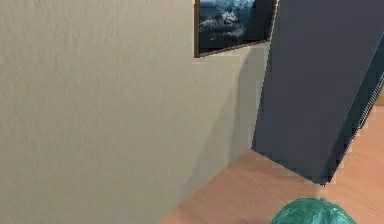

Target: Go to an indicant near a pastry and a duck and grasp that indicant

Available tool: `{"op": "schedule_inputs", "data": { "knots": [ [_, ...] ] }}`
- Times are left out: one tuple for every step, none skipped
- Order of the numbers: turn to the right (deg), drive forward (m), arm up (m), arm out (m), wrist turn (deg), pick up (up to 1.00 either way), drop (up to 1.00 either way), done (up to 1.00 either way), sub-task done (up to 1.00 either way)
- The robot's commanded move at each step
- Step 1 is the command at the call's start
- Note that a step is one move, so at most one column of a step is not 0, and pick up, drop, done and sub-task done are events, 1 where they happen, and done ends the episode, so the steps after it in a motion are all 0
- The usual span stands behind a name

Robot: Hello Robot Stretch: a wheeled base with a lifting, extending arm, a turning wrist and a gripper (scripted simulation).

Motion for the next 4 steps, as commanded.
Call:
{"op": "schedule_inputs", "data": {
  "knots": [
    [45.0,0.0,0.0,0.0,0.0,0.0,0.0,0.0,0.0],
    [45.0,0.0,0.0,0.0,0.0,0.0,0.0,0.0,0.0],
    [21.0,0.0,0.0,0.0,0.0,0.0,0.0,0.0,0.0],
    [3.0,0.0,0.0,0.0,0.0,0.0,0.0,0.0,0.0]
  ]
}}
